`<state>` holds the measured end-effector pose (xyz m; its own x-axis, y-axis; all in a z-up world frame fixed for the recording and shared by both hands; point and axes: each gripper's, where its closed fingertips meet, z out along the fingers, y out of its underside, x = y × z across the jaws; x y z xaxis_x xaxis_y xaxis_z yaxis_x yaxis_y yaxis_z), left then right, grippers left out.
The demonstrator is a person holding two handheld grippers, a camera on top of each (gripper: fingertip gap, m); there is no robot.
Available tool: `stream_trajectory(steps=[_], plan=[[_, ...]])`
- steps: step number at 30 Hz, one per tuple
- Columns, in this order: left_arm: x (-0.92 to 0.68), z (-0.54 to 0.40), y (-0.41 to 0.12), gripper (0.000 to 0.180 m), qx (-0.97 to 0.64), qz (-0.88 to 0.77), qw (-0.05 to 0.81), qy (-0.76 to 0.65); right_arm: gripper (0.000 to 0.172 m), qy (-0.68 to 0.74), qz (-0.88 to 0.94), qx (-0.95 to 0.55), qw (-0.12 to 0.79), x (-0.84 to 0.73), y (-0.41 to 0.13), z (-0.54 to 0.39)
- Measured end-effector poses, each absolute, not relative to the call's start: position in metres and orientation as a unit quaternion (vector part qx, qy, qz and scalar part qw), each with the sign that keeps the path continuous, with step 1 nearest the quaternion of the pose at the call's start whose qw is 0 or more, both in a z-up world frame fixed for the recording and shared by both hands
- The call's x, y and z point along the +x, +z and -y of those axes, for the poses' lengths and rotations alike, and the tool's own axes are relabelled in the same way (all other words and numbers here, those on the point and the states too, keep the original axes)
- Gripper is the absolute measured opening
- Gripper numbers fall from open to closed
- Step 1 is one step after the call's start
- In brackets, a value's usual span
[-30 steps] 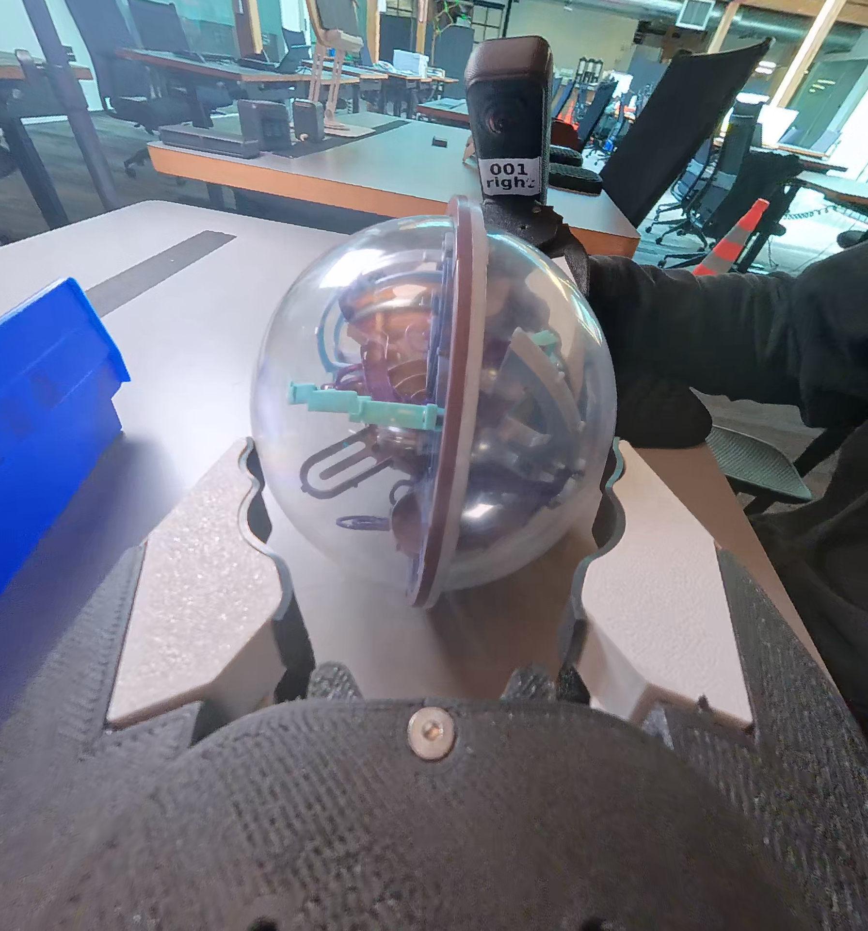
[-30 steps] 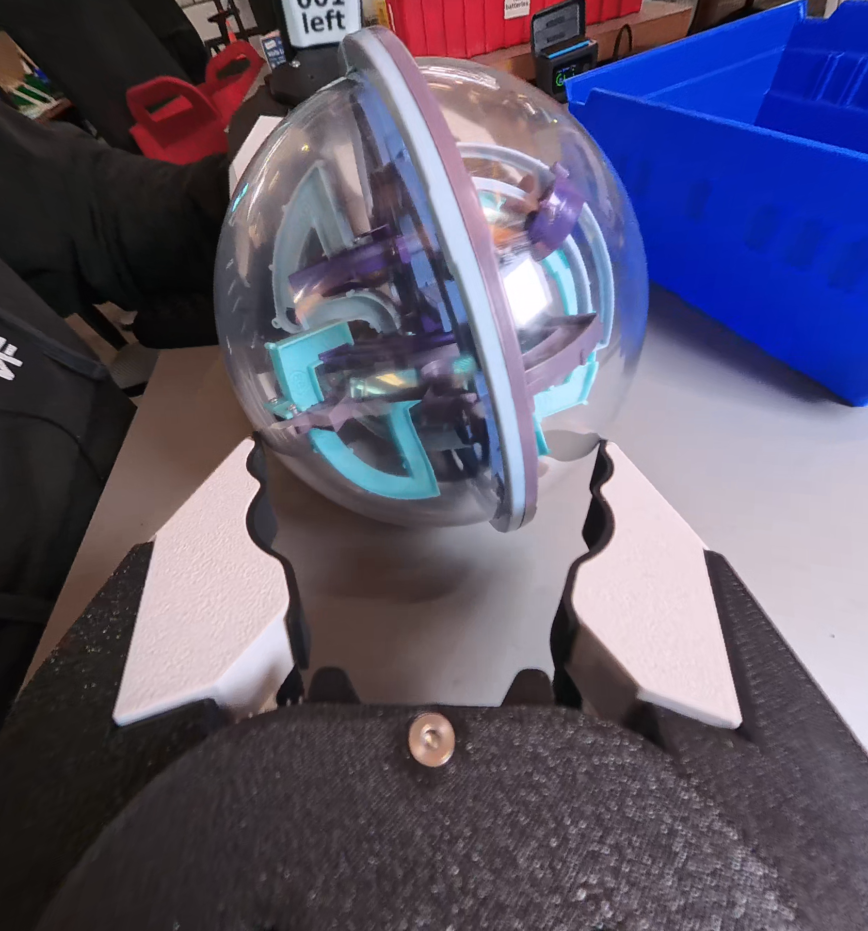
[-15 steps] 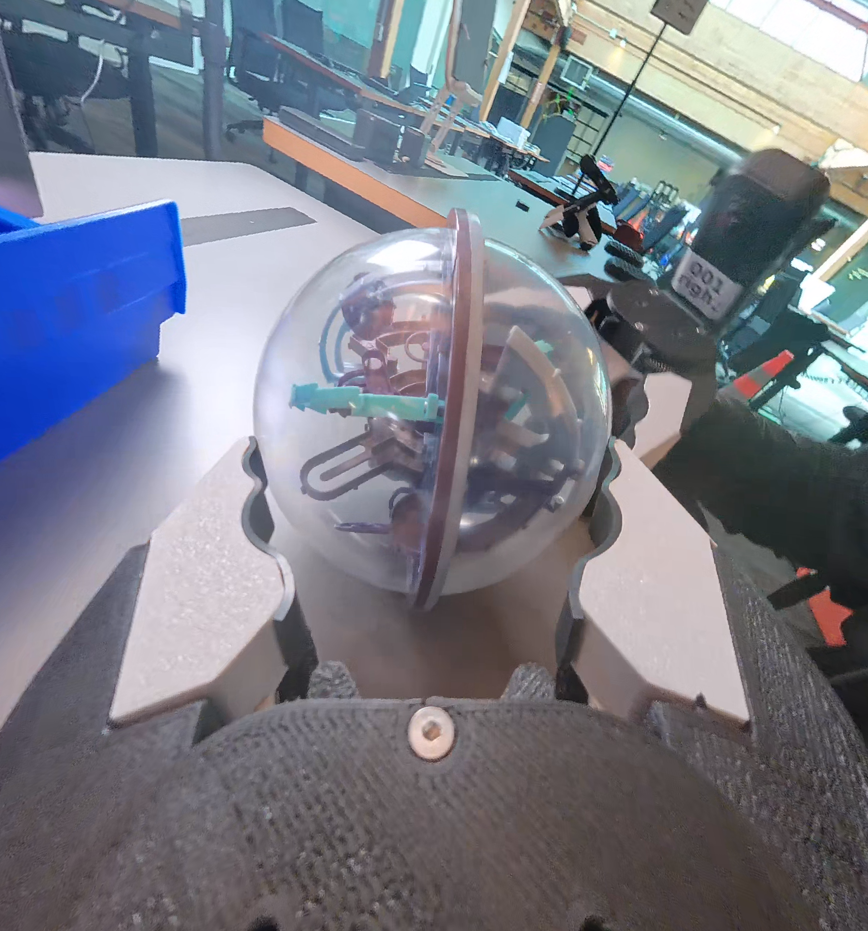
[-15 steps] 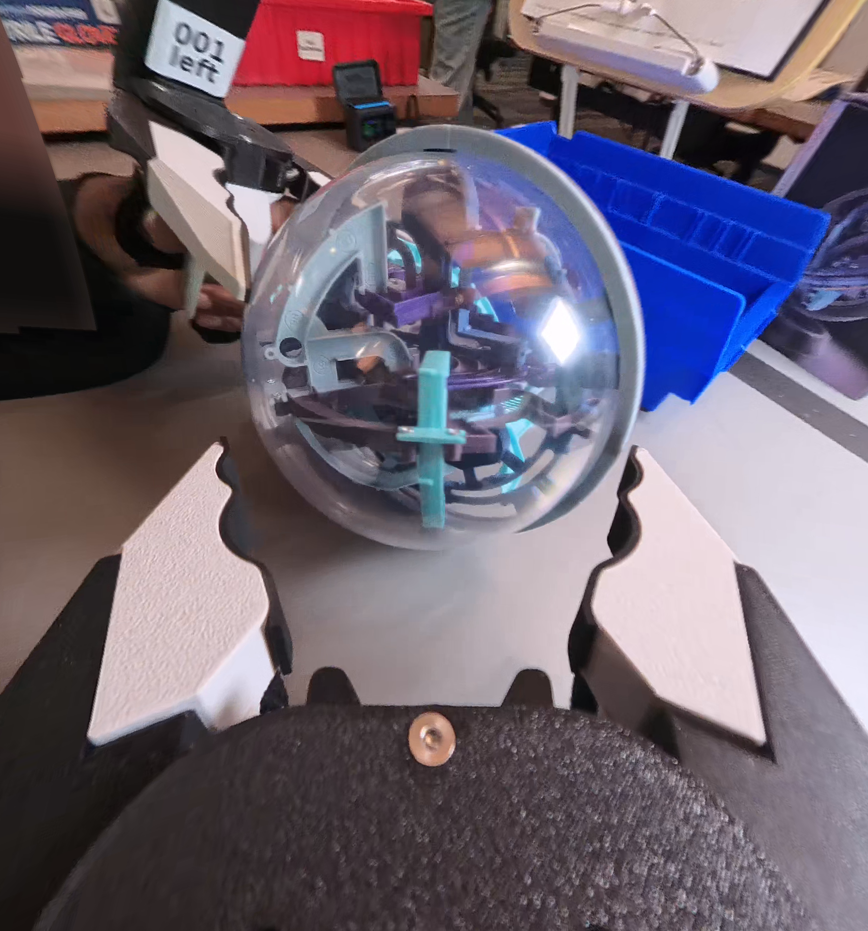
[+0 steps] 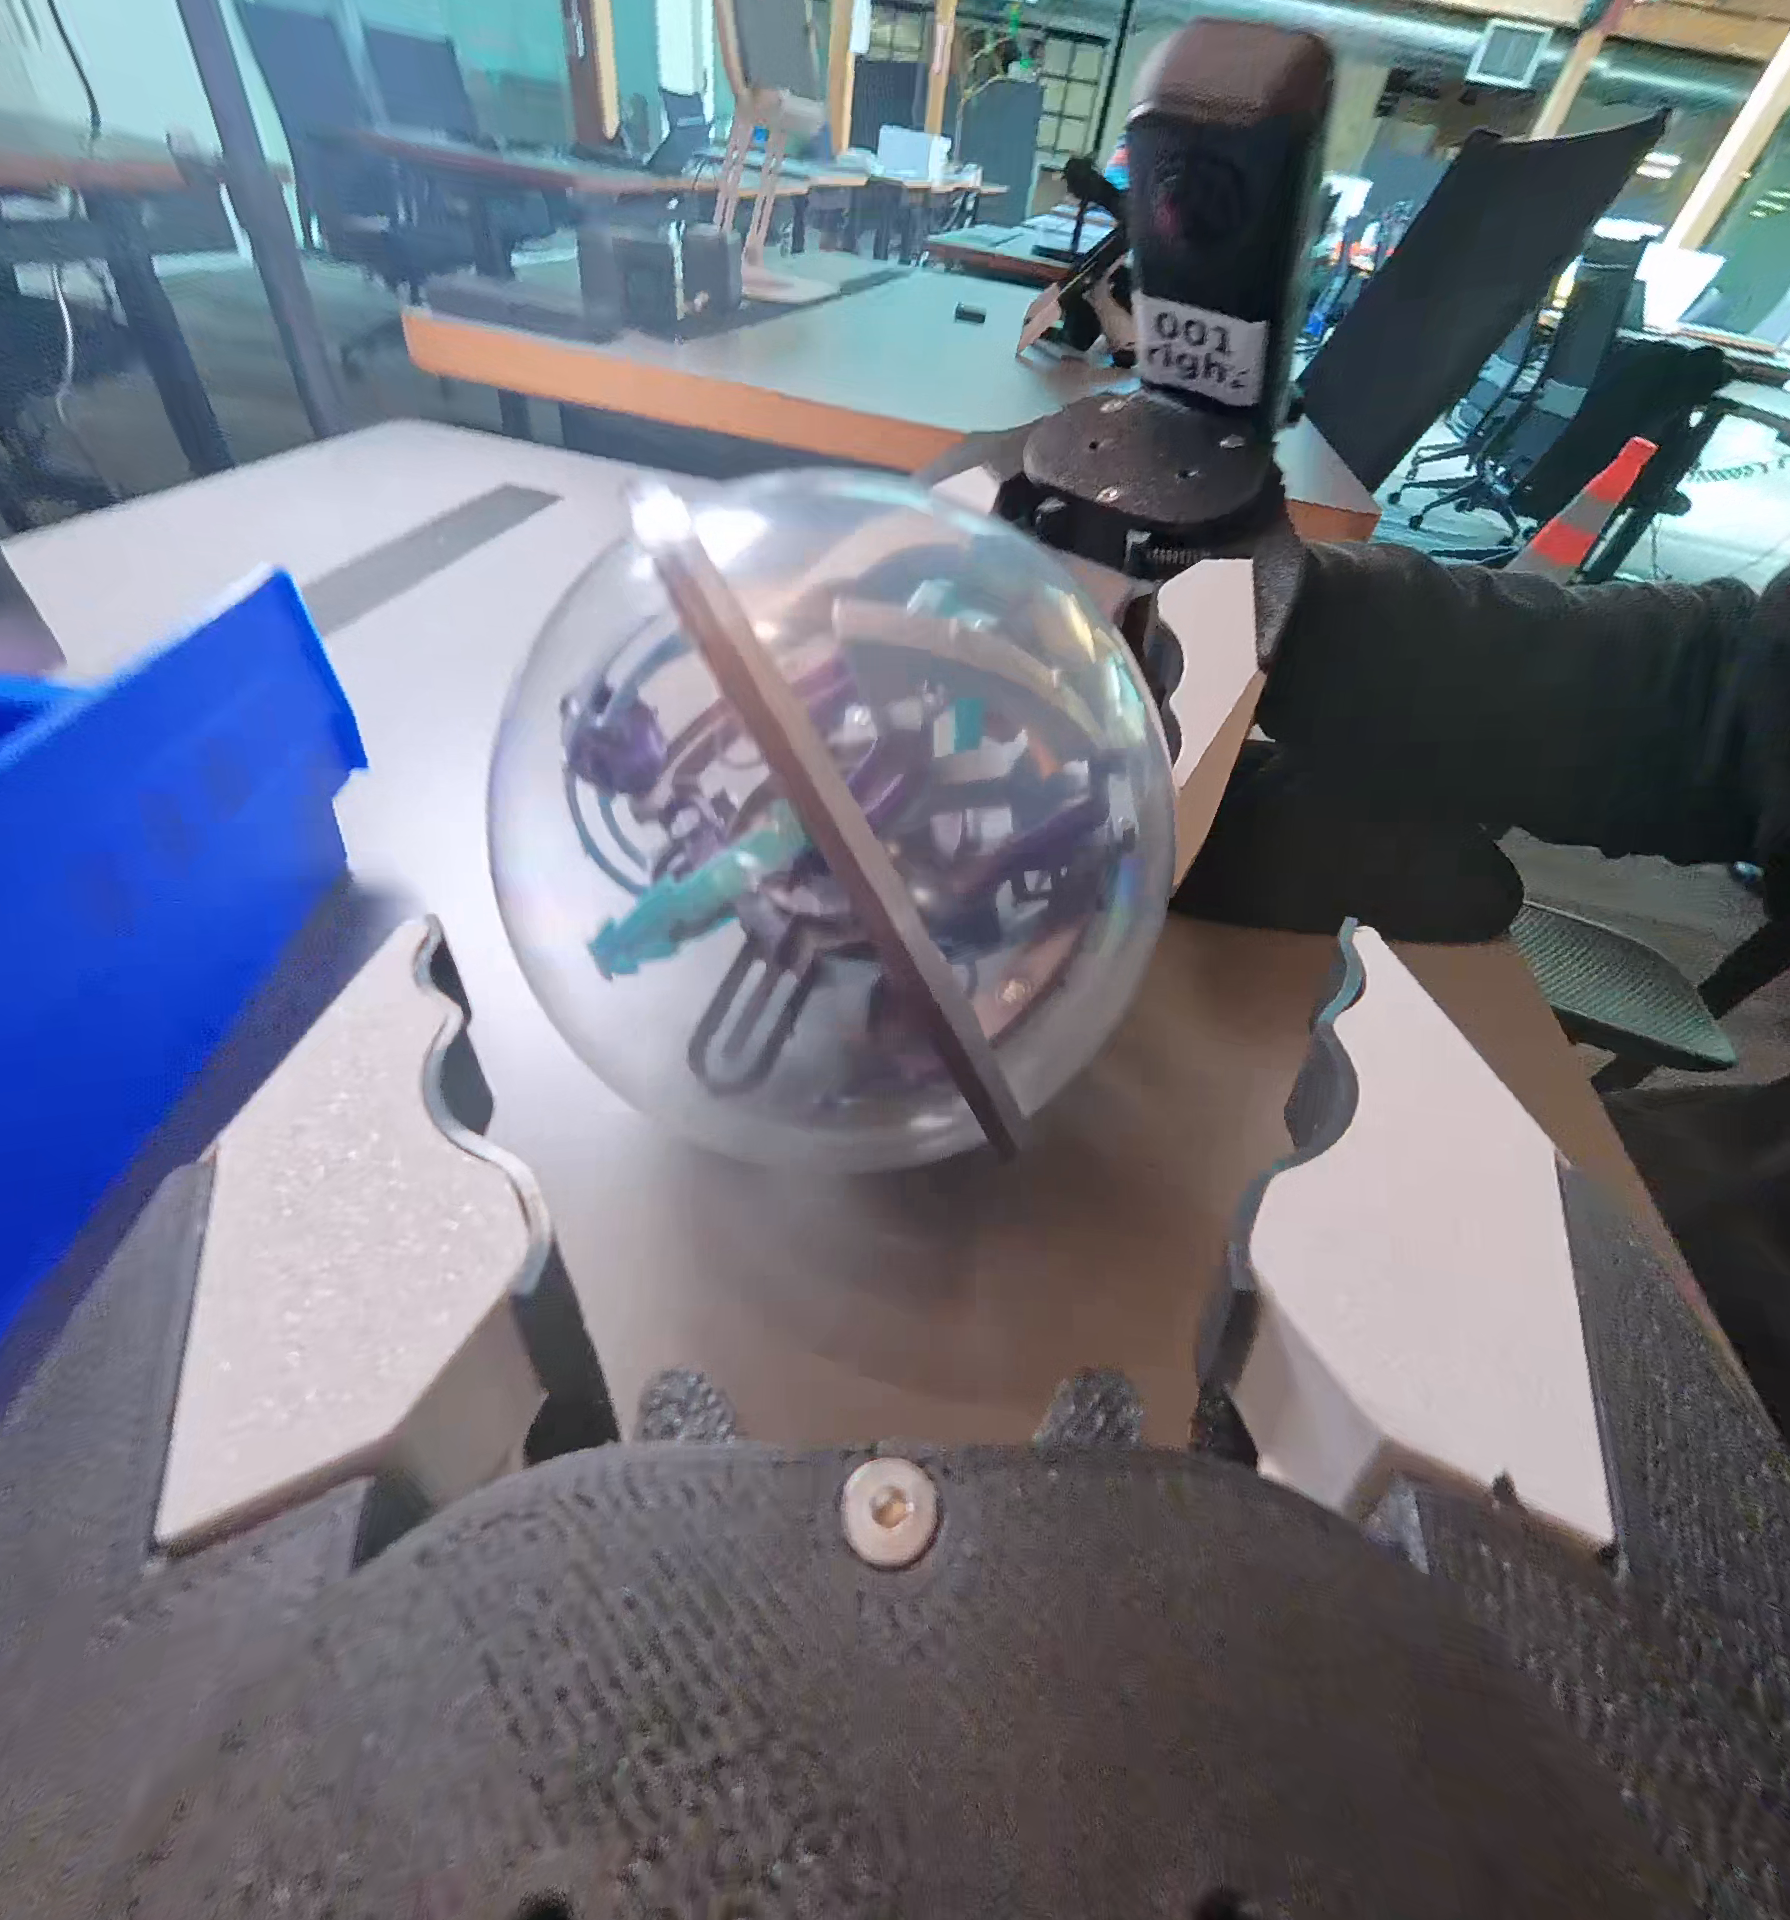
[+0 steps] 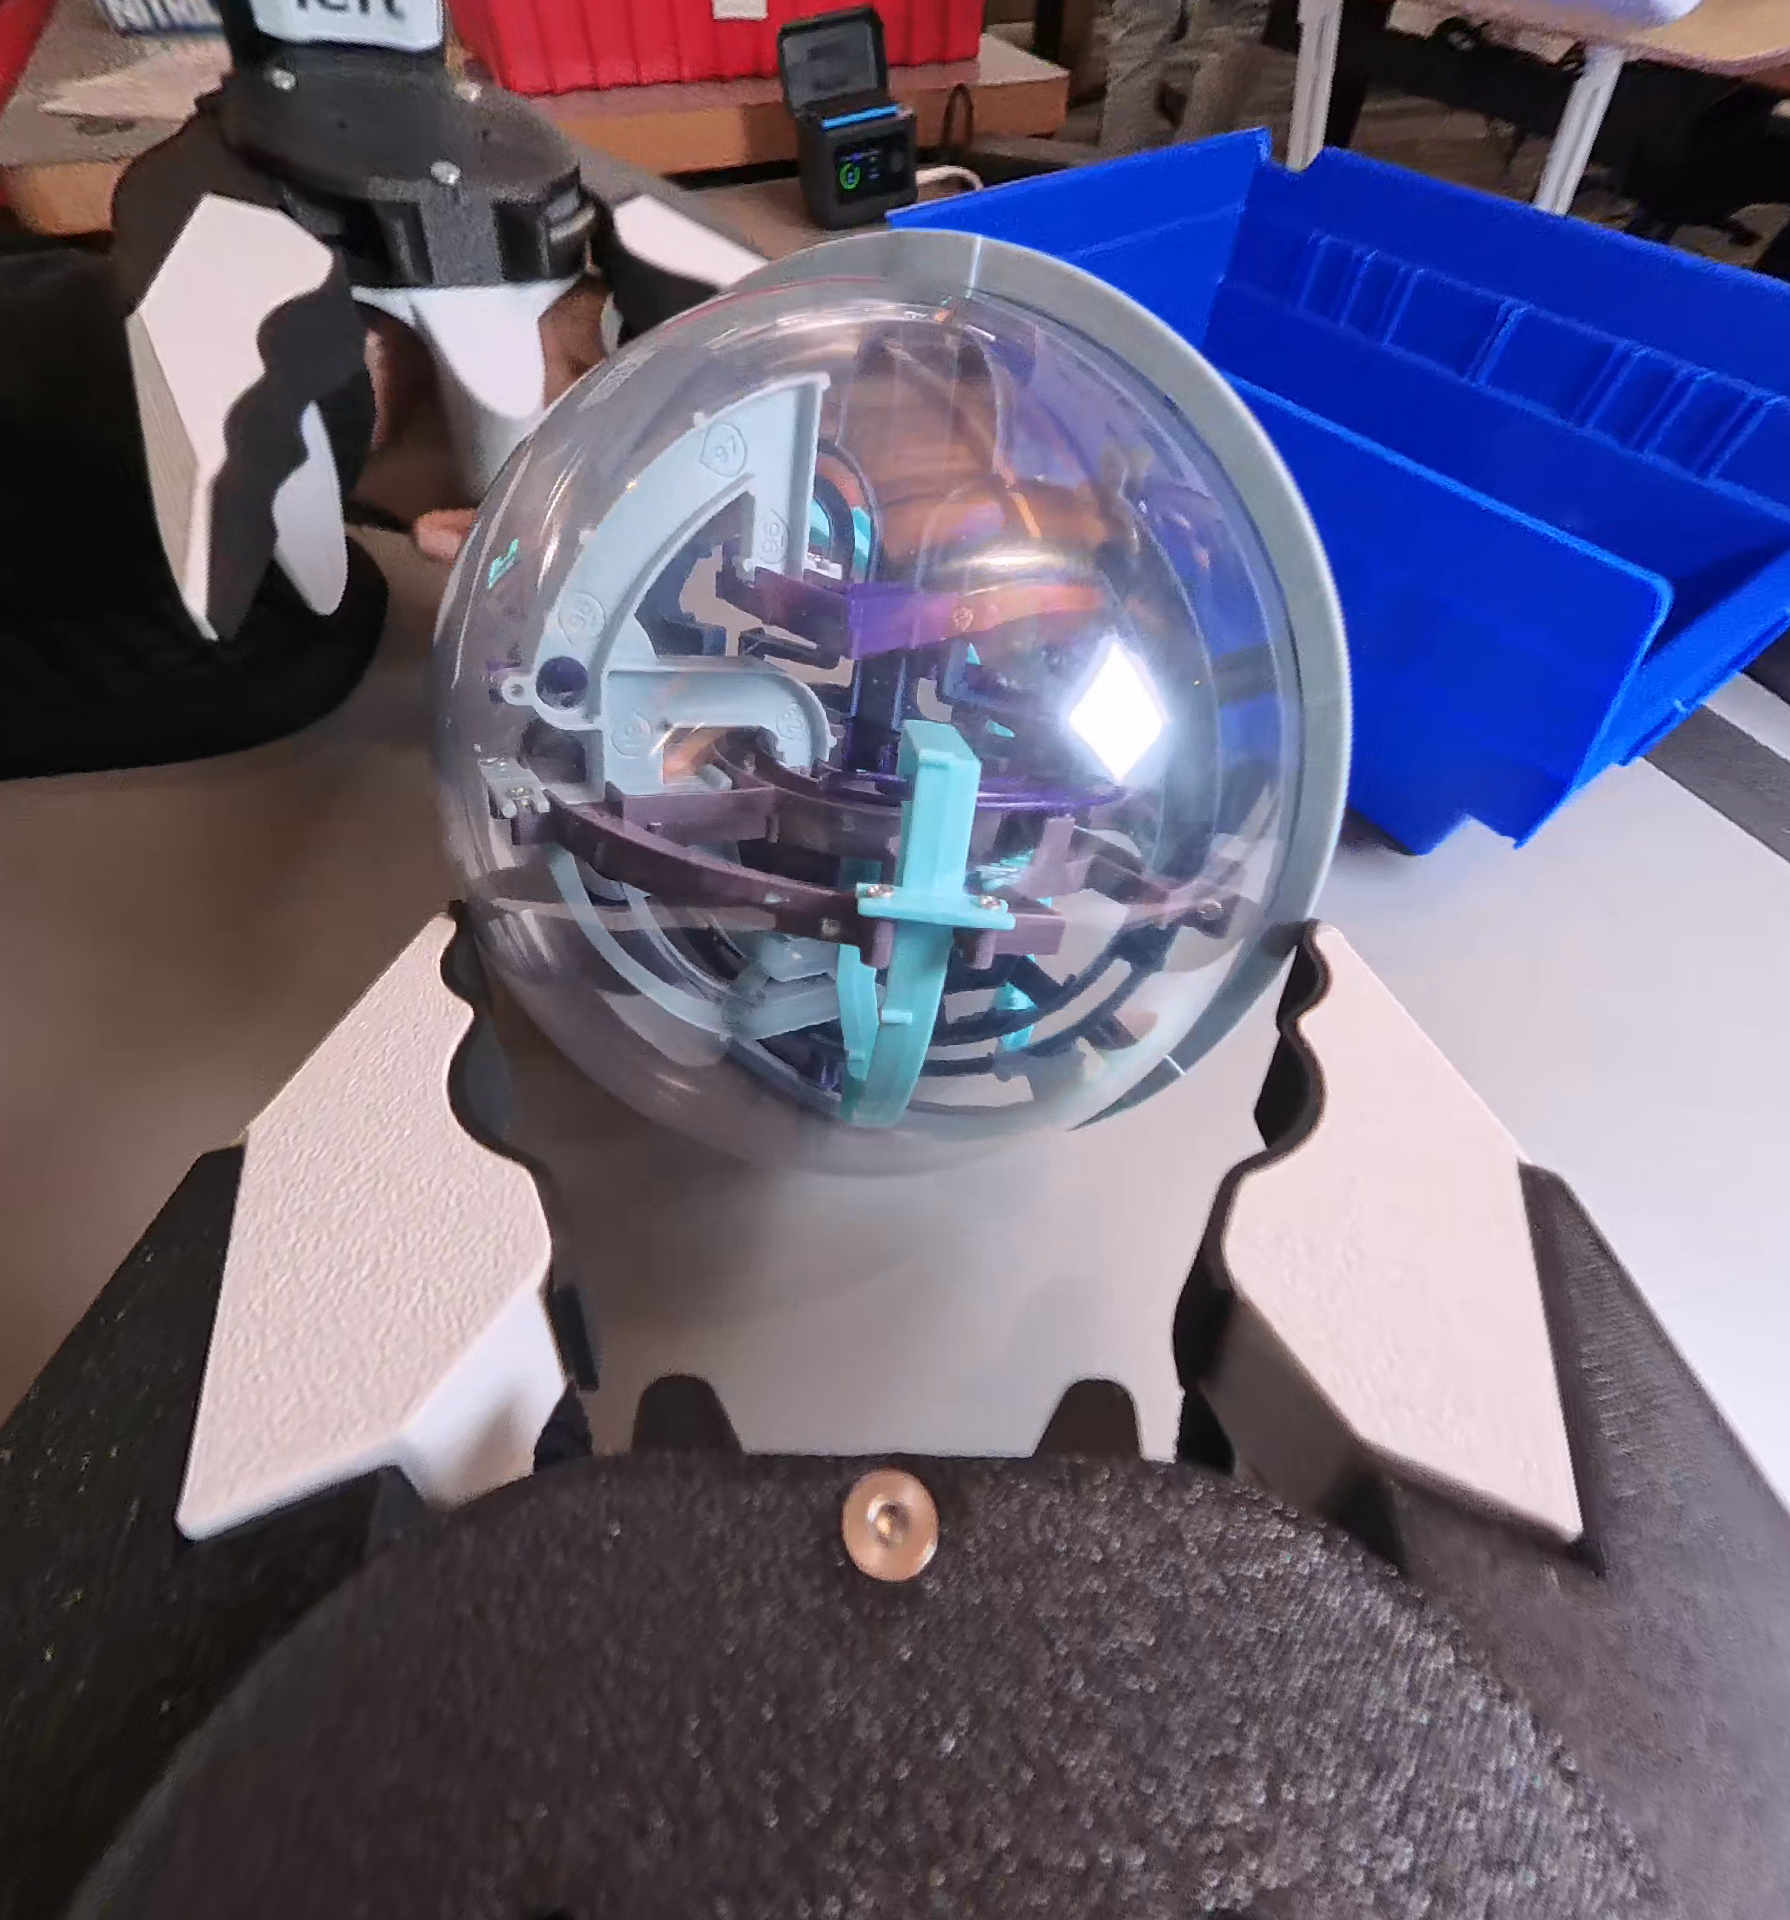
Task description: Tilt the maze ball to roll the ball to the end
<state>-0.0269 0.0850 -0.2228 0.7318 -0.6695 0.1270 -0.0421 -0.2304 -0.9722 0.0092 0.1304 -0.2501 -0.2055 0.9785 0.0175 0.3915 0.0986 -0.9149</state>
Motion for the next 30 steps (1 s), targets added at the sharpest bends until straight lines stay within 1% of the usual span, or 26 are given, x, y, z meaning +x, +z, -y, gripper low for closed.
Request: stream_trajectory(steps=[3, 7, 9, 11, 12, 15, 17, 20, 25, 27, 30], plan=[[-0.028, -0.092, -0.218, 0.157, -0.721, -0.292, 0.581, -0.237, 0.144, 0.422, 0.675, -0.512, 0.320, 0.006, -0.251, -0.130], [-0.027, -0.101, -0.209, 0.156, -0.703, -0.355, 0.583, -0.201, 0.142, 0.420, 0.723, -0.490, 0.246, 0.002, -0.255, -0.124], [-0.018, -0.098, -0.212, 0.156, -0.697, -0.391, 0.564, -0.207, 0.142, 0.413, 0.746, -0.477, 0.214, -0.004, -0.255, -0.120], [-0.019, -0.098, -0.223, 0.156, -0.713, -0.410, 0.539, -0.183, 0.141, 0.411, 0.758, -0.465, 0.202, -0.012, -0.251, -0.116], [-0.024, -0.100, -0.227, 0.154, -0.719, -0.405, 0.540, -0.166, 0.141, 0.412, 0.759, -0.463, 0.200, -0.016, -0.249, -0.115], [-0.034, -0.098, -0.229, 0.153, -0.731, -0.362, 0.548, -0.185, 0.140, 0.446, 0.736, -0.459, 0.220, -0.023, -0.241, -0.113], [-0.040, -0.096, -0.230, 0.153, -0.738, -0.322, 0.555, -0.210, 0.133, 0.467, 0.719, -0.458, 0.236, -0.020, -0.239, -0.112], [-0.046, -0.093, -0.233, 0.153, -0.746, -0.258, 0.558, -0.257, 0.133, 0.478, 0.700, -0.463, 0.260, -0.009, -0.245, -0.110], [-0.041, -0.093, -0.236, 0.152, -0.753, -0.168, 0.553, -0.314, 0.135, 0.441, 0.695, -0.471, 0.319, 0.000, -0.256, -0.100], [-0.035, -0.092, -0.235, 0.151, -0.754, -0.156, 0.554, -0.318, 0.136, 0.425, 0.693, -0.473, 0.340, 0.000, -0.257, -0.100], [-0.028, -0.092, -0.234, 0.152, -0.757, -0.156, 0.563, -0.292, 0.139, 0.421, 0.696, -0.473, 0.340, 0.001, -0.261, -0.099]])
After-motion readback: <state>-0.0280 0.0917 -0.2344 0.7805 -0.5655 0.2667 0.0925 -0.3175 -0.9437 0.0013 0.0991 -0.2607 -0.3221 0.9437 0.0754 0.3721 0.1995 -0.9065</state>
